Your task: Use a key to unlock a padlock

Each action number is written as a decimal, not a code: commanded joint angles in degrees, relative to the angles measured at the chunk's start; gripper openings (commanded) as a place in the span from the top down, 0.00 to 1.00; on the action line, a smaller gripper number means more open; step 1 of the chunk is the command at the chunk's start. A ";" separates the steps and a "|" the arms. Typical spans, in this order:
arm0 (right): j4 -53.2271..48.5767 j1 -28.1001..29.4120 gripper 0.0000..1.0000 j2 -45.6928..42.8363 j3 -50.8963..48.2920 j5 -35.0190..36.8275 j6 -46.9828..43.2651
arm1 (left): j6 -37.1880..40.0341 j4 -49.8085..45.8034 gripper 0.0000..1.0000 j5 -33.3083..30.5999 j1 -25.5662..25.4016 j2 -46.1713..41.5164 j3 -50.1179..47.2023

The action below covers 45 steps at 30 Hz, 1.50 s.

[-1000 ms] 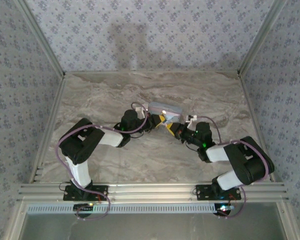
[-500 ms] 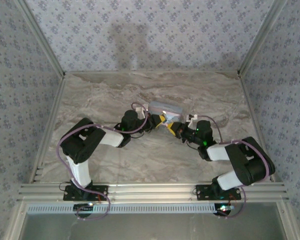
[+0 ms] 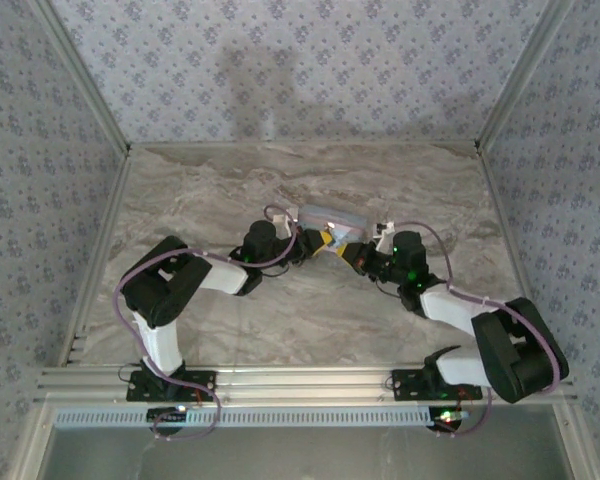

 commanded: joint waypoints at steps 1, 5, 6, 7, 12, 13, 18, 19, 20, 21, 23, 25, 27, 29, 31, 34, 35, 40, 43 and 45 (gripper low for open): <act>-0.81 -0.66 1.00 -0.39 2.30 1.15 -1.80 | -0.01 4.44 1.00 4.47 -1.70 -0.28 1.09; 2.56 -0.44 1.00 1.20 2.38 0.66 0.77 | -0.15 4.65 1.00 4.48 -2.02 -0.22 1.14; 3.97 -0.62 1.00 1.57 2.11 0.68 1.79 | -0.10 4.57 1.00 4.47 -2.03 -0.26 1.14; 5.25 -0.73 1.00 1.90 1.85 0.76 2.89 | -0.10 4.65 1.00 4.39 -2.12 -0.24 1.14; 6.78 -0.04 1.00 3.21 2.62 0.69 3.91 | -0.36 4.96 1.00 4.61 -2.27 0.08 1.30; 2.69 0.79 1.00 2.17 3.64 1.79 0.60 | -0.40 4.84 1.00 4.65 -2.24 0.09 1.35; -3.56 1.88 1.00 0.39 5.14 4.46 -6.11 | -0.45 5.05 1.00 4.64 -2.24 0.18 1.22; -3.69 1.73 1.00 0.33 4.98 4.85 -6.27 | -0.46 5.10 1.00 4.61 -2.28 0.26 1.20; -3.16 1.56 1.00 0.50 4.71 4.83 -5.85 | -0.53 5.33 1.00 4.54 -2.22 0.31 1.14; -2.15 1.30 1.00 0.81 4.57 4.20 -4.97 | -0.68 5.62 1.00 4.55 -2.28 0.35 1.05; 2.35 0.61 1.00 1.95 3.72 2.76 -1.26 | -0.80 6.05 1.00 4.70 -2.24 0.53 1.01; 5.71 0.03 1.00 3.38 3.40 1.30 2.04 | -0.97 6.55 1.00 4.70 -2.29 0.66 0.96; 9.30 -0.54 1.00 4.75 3.25 0.18 5.11 | -1.02 6.70 1.00 5.00 -2.36 0.70 0.98; 12.51 -1.30 1.00 5.91 2.98 -0.71 7.76 | -1.07 6.93 1.00 5.00 -2.32 0.68 0.83; 14.31 -1.96 1.00 6.28 2.68 -0.90 9.67 | -1.11 7.14 1.00 5.00 -2.37 0.62 0.65; 14.92 -2.45 1.00 7.25 3.61 -2.60 12.54 | -1.16 7.50 1.00 5.09 -2.30 0.61 0.47; 15.03 -2.56 1.00 7.47 3.79 -2.90 13.36 | -1.16 7.51 1.00 5.09 -2.35 0.61 0.51; 13.36 -2.70 1.00 8.28 4.43 -3.78 15.23 | -1.51 8.38 1.00 5.27 -2.46 1.05 0.68; 13.44 -2.81 1.00 9.23 4.77 -4.07 16.12 | -1.60 8.47 1.00 5.35 -2.43 1.04 0.70; 13.65 -2.86 1.00 9.84 4.87 -4.07 17.04 | -1.60 8.60 1.00 5.34 -2.44 0.97 0.61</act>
